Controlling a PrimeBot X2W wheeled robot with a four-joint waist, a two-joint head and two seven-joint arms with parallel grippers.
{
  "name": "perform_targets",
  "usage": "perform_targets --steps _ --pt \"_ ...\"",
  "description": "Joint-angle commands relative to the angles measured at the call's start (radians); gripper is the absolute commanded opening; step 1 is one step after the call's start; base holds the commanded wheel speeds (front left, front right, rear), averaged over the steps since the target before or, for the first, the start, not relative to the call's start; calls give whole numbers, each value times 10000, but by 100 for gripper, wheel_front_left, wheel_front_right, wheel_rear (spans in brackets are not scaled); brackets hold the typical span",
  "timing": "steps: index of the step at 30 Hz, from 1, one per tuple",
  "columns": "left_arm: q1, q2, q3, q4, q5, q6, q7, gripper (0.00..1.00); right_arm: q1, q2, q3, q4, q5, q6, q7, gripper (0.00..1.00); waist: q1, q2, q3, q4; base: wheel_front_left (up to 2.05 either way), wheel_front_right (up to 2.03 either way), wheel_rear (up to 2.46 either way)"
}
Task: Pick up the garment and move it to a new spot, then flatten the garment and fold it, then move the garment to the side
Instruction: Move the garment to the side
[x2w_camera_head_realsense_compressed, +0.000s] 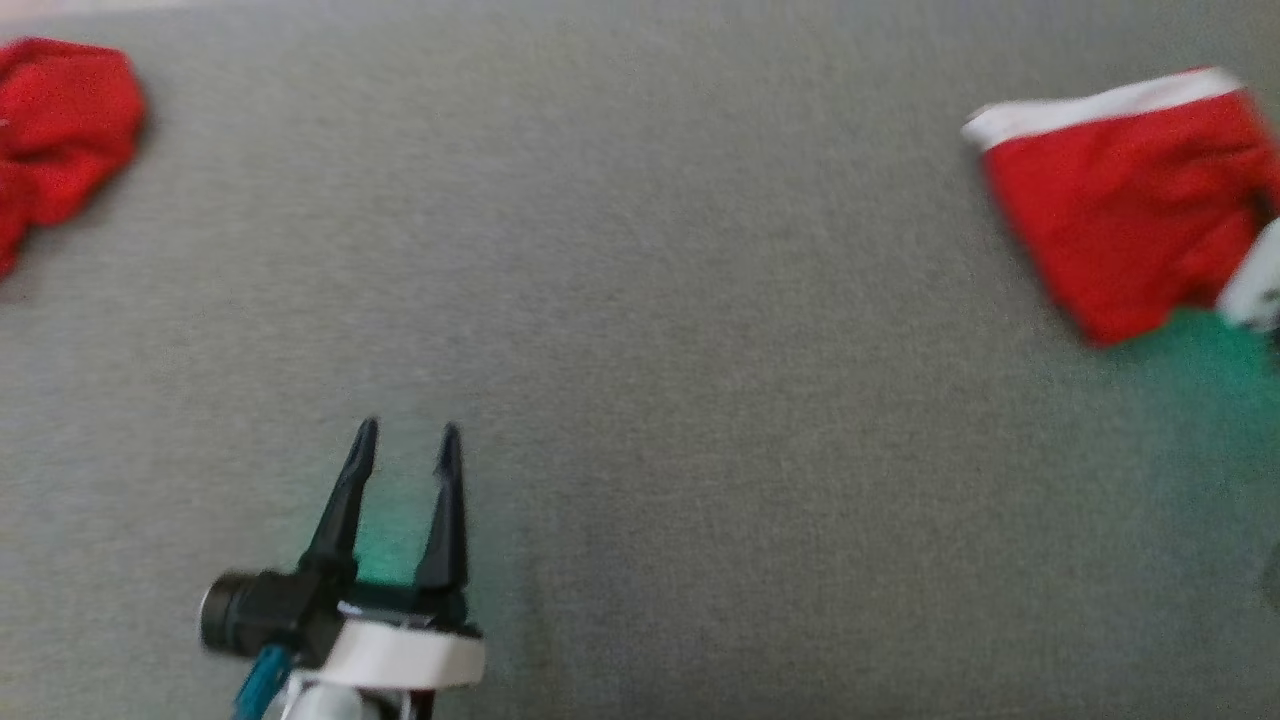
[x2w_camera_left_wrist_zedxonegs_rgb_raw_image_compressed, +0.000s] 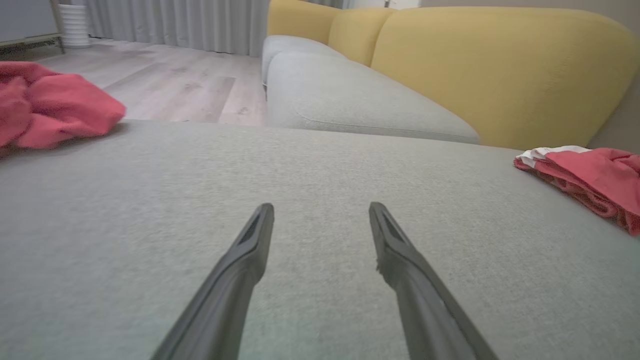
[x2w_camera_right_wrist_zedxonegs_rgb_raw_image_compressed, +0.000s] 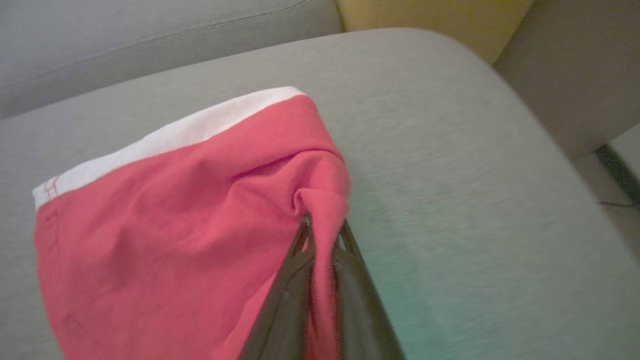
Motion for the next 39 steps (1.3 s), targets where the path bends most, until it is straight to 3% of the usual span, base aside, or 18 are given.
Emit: perform_targets --steps 1,7,10,11,12,17,22,32,35,39 --pt "-443 -20 87 -305 153 -76 -53 100 -621 -681 19 -344 -692 75 -194 0 -2 0 766 -491 0 0 0" --pt "-870 -20 -148 -407 226 -75 -53 100 -1259 -1671 -986 103 -2018 75 -254 0 -2 0 1265 -277 0 0 0" --pt "-793 -20 -52 -378 251 5 -53 100 -1329 -2044 -1852 350 -3353 75 -296 0 -2 0 1344 -111 0 0 0" --pt "-771 -20 -4 -373 235 19 -53 100 -1329 -2020 -2076 354 -3672 75 -366 70 -2 0 1335 -88 0 0 0" --pt "-755 -20 38 -374 213 34 -53 100 -1298 -1973 -2212 343 -4049 75 -409 100 -2 0 1315 -78 0 0 0" --pt "-695 -20 104 -394 23 114 -53 100 -1163 -1435 -2272 -246 -5340 75 -971 100 -2 0 989 -149 0 0 0" --pt "-451 -20 177 -287 -195 233 -53 100 -730 -268 -2126 -1756 -4631 75 -2292 100 -2 0 156 -276 0 0 0" --pt "467 -20 708 -27 -364 288 -53 100 3312 965 -642 -6557 -2882 75 -4118 100 -2 0 -1702 -269 0 0 0" --pt "697 -20 823 72 -341 223 -53 100 4658 1454 -344 -7245 -2799 75 -4603 100 -2 0 -2018 -217 0 0 0" --pt "917 -20 914 298 -253 133 -53 100 6043 2143 -127 -7298 -2991 75 -5419 100 -2 0 -2338 -157 0 0 0"
